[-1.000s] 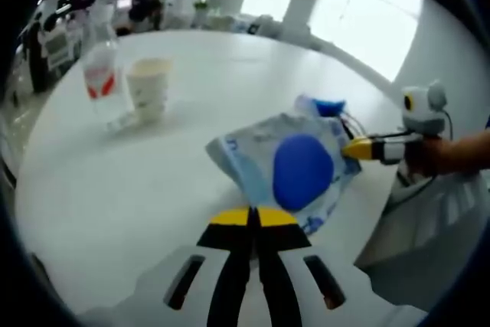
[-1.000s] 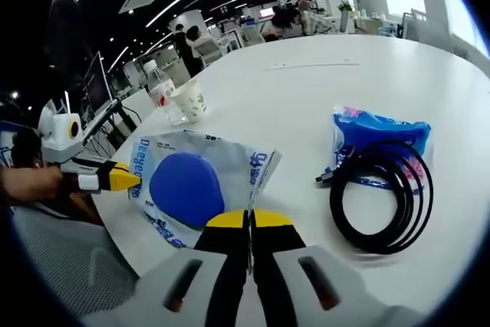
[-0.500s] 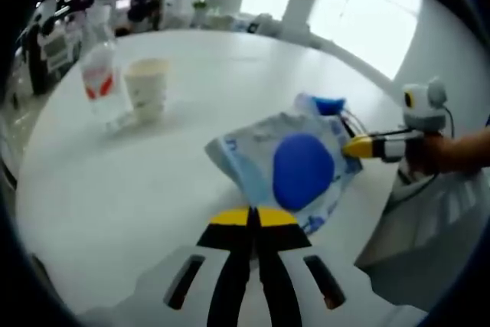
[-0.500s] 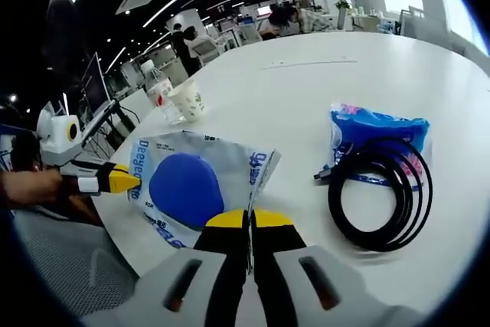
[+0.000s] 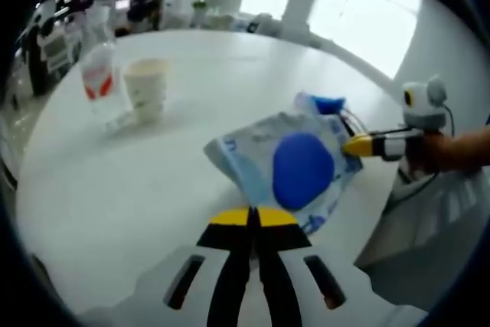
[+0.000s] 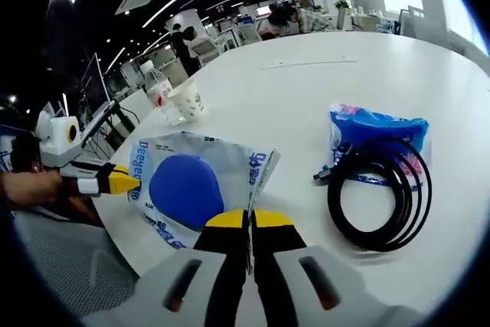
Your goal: Arrange the tabletop items into an orderly group along one side of the table until the central work area is clear of visible clutter.
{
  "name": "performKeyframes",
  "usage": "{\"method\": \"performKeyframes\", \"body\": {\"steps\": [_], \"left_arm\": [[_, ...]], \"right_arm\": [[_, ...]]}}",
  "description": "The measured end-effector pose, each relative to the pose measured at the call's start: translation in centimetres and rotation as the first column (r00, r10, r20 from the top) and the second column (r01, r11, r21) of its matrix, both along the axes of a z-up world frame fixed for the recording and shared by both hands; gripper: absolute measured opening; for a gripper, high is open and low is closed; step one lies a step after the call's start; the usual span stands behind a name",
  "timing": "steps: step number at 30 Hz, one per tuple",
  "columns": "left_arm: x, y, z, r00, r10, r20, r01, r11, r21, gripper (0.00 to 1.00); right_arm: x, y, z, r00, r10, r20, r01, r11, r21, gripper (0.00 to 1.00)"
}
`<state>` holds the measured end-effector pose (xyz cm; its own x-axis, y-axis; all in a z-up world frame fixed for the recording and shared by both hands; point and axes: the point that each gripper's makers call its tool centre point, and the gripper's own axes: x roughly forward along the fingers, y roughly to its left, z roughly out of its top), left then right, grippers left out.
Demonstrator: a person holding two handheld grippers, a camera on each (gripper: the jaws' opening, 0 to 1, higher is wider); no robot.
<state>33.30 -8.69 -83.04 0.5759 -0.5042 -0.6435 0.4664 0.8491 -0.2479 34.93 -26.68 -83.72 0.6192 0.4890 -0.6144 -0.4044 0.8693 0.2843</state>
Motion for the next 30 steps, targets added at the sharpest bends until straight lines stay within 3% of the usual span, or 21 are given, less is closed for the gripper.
{"method": "performKeyframes", "body": {"steps": [24,30], "left_arm": [[-0.04,-0.04,0.08,1.000,-0.002,0.009,0.002,1.000,0.000,0.00],[0.09,-0.02,0.37,1.000,0.021,0.003,-0.021,0.999,-0.026,0.00]], "right_arm": [[-0.03,-0.06,-0.02,1.000,-0.003,0.002,0.003,1.000,-0.003,0.01],[0.12,-0.13,0.17,1.000,-0.018,0.001,0.018,1.000,0.012,0.00]]}}
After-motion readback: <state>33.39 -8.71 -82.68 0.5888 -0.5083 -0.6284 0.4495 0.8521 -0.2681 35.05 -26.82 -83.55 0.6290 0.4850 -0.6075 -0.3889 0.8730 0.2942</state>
